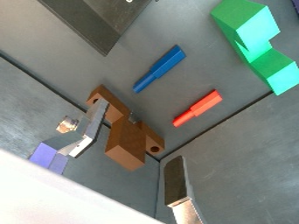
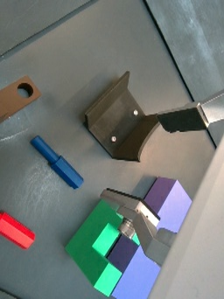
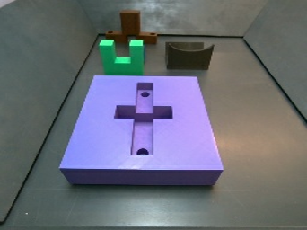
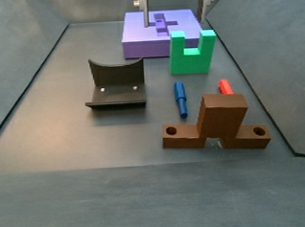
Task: Pick up the green object. Move up. Move to above the board. Insert the green object.
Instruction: Pick up the green object.
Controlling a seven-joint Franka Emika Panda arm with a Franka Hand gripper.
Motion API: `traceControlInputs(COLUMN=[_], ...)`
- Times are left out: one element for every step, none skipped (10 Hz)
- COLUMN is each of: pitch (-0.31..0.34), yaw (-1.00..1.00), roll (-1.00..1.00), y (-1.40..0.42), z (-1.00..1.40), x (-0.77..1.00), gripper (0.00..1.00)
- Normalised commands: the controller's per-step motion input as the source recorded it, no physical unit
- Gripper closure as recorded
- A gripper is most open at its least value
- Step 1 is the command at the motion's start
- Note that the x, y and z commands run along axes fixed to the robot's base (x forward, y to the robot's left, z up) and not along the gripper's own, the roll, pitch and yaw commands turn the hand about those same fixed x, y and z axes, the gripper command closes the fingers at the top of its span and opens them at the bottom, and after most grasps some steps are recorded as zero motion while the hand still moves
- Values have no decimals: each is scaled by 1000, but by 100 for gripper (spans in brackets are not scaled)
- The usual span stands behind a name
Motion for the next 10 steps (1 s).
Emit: traceControlInputs(pitch=[0,23,0,-219,-183,-159,-106,53,67,-19], yaw=[0,0,0,-6,0,0,0,0,0,0], roll=[0,0,-47,0,3,29,110,111,20,64], y=[0,0,-117,-1000,-1000,-1000,-1000,-1000,-1000,-1000], z=[-26,0,-37,0,-11,-97,-223,-223,-437,-737], x=[0,14,80,-294,-3,0,0,0,0,0], gripper=[0,0,0,0,0,0,0,0,0,0])
